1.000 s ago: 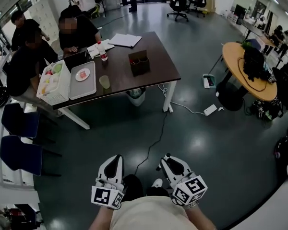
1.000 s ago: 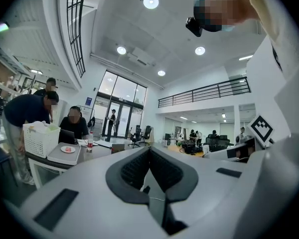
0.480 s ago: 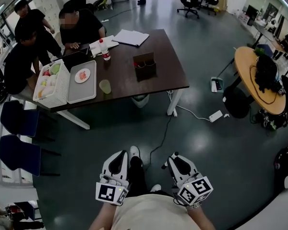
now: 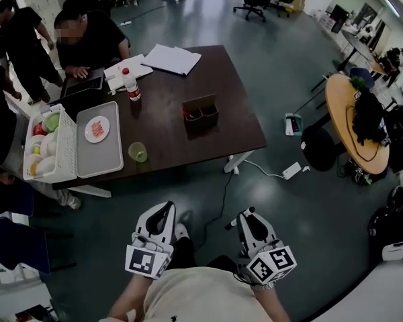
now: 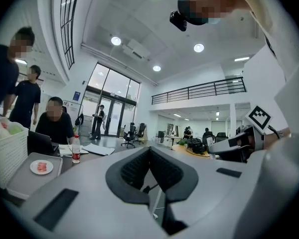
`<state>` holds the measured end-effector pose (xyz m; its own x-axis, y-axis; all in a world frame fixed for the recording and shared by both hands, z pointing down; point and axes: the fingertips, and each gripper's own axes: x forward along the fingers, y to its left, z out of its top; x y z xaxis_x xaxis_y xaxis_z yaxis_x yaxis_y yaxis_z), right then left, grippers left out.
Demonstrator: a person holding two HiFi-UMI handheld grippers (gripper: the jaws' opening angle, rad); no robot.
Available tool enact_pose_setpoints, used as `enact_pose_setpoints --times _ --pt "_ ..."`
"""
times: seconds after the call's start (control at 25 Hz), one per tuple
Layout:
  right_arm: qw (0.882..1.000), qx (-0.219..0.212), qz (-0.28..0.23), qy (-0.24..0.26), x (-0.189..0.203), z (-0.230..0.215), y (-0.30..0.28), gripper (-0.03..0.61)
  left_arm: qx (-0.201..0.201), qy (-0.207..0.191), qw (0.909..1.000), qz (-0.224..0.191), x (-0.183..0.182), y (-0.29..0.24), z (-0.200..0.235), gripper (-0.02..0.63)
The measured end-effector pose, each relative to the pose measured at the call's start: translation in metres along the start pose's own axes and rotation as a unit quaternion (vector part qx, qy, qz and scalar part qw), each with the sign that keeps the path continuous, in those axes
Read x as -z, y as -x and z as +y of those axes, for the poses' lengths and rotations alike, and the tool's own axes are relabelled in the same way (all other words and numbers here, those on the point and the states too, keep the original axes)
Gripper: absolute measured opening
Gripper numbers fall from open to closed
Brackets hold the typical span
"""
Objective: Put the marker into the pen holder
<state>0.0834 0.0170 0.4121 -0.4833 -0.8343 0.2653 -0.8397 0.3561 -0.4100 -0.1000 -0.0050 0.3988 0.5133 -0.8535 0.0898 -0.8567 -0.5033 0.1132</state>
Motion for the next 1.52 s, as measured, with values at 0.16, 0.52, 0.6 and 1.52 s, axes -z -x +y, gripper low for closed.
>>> enact_pose_setpoints --times 0.16,0.52,0.6,1.52 --pt "1.0 0.009 -0.009 0.012 -0.023 0.006 -0.045 0.077 0.016 0.005 0.9997 -0.018 -0.018 -0.036 0.036 0.009" --pt "0.999 0.005 0.011 0.047 -0.045 -0.007 -0.119 0.077 0.032 0.037 0.9988 -0.012 -0.011 -0.087 0.07 0.009" --pt "0.999 -0.003 0.015 0.047 -0.052 -0.018 -0.141 0.077 0.025 0.039 0.9989 -0.009 -0.009 -0.101 0.079 0.009" --pt "0.983 -0.11 0.005 0.145 -0.124 -0.181 -0.436 0.077 -0.128 0.057 0.9898 0.028 0.017 -0.314 0.158 0.011"
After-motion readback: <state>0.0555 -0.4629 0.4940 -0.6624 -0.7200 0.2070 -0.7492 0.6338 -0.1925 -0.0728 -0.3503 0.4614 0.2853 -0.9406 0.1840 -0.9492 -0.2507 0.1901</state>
